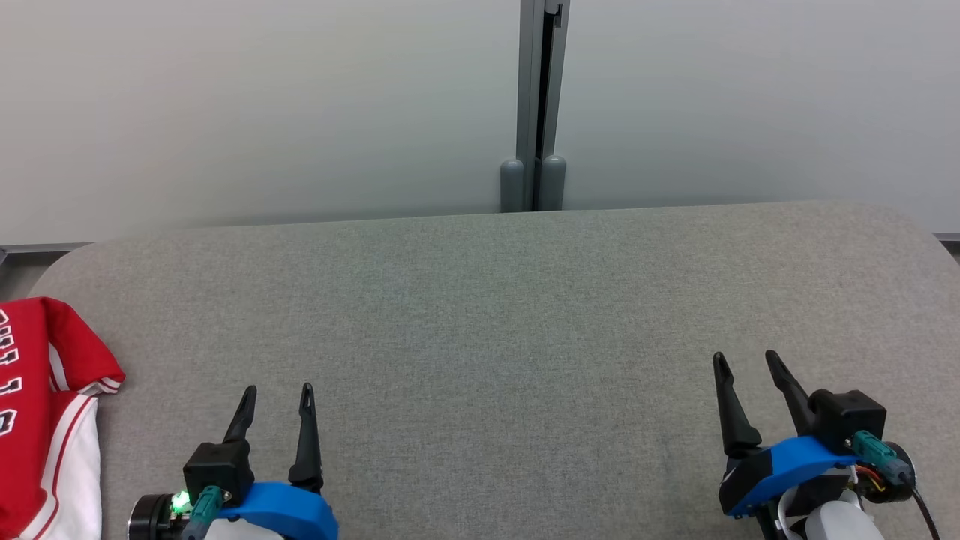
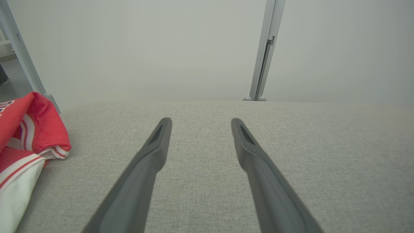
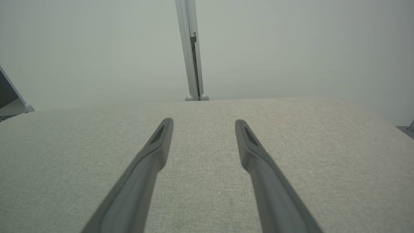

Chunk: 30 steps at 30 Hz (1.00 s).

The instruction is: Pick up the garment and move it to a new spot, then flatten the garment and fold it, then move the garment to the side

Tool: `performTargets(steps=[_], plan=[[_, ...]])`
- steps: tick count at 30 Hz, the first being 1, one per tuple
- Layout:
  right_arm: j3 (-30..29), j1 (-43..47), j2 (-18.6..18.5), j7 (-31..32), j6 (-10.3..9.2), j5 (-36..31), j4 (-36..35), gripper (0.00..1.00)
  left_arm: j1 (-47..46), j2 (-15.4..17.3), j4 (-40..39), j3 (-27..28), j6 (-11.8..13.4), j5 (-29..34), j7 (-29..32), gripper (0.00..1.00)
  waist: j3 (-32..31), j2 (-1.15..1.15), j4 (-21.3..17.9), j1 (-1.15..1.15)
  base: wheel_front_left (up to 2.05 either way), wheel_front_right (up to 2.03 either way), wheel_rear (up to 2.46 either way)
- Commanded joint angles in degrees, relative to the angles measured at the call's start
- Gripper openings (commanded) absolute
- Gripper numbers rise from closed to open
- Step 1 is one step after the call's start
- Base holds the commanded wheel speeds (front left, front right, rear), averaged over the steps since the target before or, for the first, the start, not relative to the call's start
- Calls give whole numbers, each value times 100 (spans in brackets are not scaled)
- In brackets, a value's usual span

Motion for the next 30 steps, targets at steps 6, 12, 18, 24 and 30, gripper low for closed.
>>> performTargets(steps=[6,12,18,24,30], plan=[[35,48,-16,-112,12,-348,185,100,69,-4,135,-7,47,287,-116,100,-47,0,-16,0,0,0,0],[38,21,-19,-154,8,-488,253,100,47,-6,176,-11,39,430,-155,100,-23,0,1,0,0,0,0],[51,-10,-18,-154,8,-428,231,100,32,-7,134,-13,47,405,-154,100,-4,0,22,0,0,0,0],[62,3,-16,-153,8,-392,217,100,2,-4,139,-12,85,357,-154,100,40,0,180,0,0,0,0],[68,58,-16,-153,8,-361,201,100,15,-6,139,-13,88,334,-153,100,74,0,555,0,0,0,0]])
